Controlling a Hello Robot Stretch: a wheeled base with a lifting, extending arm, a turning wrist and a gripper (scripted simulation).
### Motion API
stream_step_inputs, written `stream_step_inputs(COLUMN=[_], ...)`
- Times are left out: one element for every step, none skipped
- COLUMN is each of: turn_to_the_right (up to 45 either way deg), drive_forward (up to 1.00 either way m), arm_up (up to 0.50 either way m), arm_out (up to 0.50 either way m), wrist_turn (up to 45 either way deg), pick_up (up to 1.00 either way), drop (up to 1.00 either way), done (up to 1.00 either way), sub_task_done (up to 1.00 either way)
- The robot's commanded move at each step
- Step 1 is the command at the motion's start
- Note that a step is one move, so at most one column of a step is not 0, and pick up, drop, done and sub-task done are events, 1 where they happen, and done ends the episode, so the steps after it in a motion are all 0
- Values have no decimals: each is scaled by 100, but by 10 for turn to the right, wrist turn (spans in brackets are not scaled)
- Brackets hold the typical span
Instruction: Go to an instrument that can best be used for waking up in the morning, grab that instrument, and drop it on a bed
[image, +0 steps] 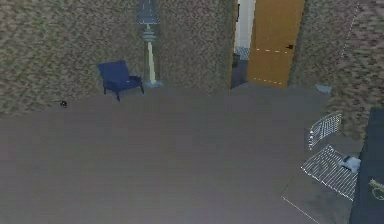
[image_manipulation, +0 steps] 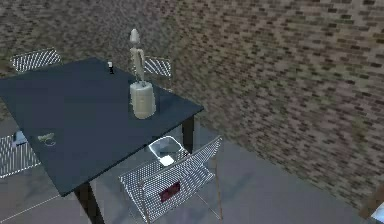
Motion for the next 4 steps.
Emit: stream_step_inputs(turn_to_the_right=[150,0,30,0], drive_forward=[0,100,0,100], arm_up=[0,0,0,0], arm_out=[0,0,0,0], wrist_turn=[0,0,0,0], pick_up=[0,0,0,0], drop=[0,0,0,0], done=[0,0,0,0], sub_task_done=[0,0,0,0])
